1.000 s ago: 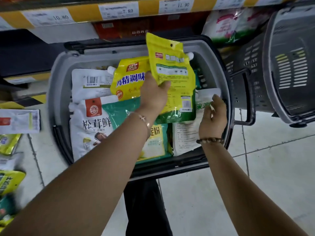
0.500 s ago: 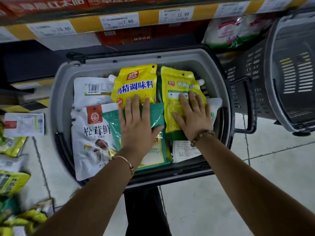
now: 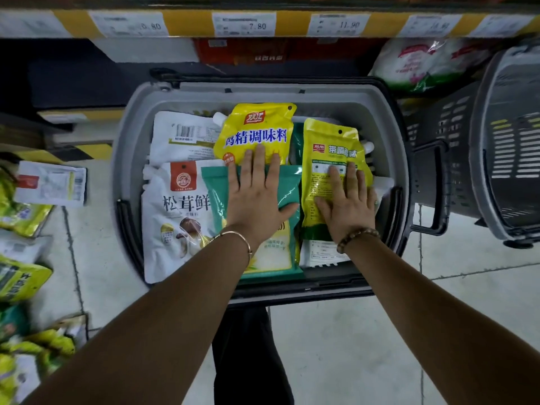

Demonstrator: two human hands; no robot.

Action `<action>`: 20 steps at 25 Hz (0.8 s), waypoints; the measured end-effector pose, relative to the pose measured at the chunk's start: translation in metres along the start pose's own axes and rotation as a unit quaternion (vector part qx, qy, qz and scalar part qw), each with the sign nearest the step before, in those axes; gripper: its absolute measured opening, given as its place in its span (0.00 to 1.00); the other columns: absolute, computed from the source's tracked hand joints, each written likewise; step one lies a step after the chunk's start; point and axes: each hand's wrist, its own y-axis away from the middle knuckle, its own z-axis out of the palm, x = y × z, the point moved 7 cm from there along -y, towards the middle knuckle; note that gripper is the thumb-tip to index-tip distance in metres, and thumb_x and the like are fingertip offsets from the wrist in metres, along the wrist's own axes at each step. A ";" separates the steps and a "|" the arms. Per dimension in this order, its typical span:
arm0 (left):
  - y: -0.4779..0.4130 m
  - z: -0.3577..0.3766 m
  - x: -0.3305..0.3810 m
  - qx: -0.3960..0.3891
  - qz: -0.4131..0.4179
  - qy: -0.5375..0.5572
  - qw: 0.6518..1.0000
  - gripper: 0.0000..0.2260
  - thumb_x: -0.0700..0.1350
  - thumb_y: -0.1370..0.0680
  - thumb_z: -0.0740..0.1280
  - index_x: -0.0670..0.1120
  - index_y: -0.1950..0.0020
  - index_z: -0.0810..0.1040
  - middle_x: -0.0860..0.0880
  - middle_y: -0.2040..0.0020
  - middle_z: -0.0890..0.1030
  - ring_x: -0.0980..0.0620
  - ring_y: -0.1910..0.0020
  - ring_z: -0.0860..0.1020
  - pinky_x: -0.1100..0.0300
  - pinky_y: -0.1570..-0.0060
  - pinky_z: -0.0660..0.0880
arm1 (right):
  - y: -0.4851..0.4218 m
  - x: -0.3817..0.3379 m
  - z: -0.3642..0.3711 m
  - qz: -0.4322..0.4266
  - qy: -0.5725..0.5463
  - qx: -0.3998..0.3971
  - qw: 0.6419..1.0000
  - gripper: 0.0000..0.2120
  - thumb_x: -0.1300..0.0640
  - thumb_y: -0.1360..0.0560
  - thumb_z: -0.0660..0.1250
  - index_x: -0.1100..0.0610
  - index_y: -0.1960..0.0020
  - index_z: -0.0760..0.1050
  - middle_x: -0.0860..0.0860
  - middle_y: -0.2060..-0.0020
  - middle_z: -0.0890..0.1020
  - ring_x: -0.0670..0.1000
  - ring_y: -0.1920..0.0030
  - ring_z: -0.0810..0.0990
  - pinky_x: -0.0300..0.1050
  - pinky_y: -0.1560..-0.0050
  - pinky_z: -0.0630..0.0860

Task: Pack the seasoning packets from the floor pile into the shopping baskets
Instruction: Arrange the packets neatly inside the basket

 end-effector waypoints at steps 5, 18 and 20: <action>0.029 -0.047 -0.030 0.074 -0.018 0.142 0.987 0.35 0.55 0.25 0.65 0.44 0.23 0.56 0.42 0.22 0.53 0.43 0.24 0.52 0.46 0.27 0.46 | 0.021 -0.049 -0.060 -0.031 -0.084 0.072 0.993 0.28 0.49 0.23 0.60 0.53 0.25 0.57 0.53 0.26 0.59 0.56 0.27 0.59 0.56 0.30 0.57; 0.339 -0.042 -0.292 0.199 -0.342 0.341 0.853 0.25 0.45 0.27 0.70 0.43 0.31 0.70 0.42 0.33 0.72 0.42 0.36 0.74 0.46 0.41 0.72 | 0.194 -0.391 -0.027 -0.356 -0.059 -0.043 0.932 0.23 0.56 0.27 0.67 0.59 0.33 0.71 0.58 0.34 0.73 0.58 0.37 0.74 0.55 0.38 0.70; 0.393 -0.023 -0.326 0.205 -0.399 0.360 0.818 0.25 0.45 0.27 0.70 0.44 0.31 0.70 0.44 0.32 0.72 0.43 0.37 0.74 0.47 0.41 0.71 | 0.226 -0.440 0.000 -0.394 -0.036 -0.080 0.915 0.23 0.55 0.26 0.66 0.58 0.33 0.70 0.56 0.33 0.71 0.56 0.35 0.71 0.54 0.36 0.69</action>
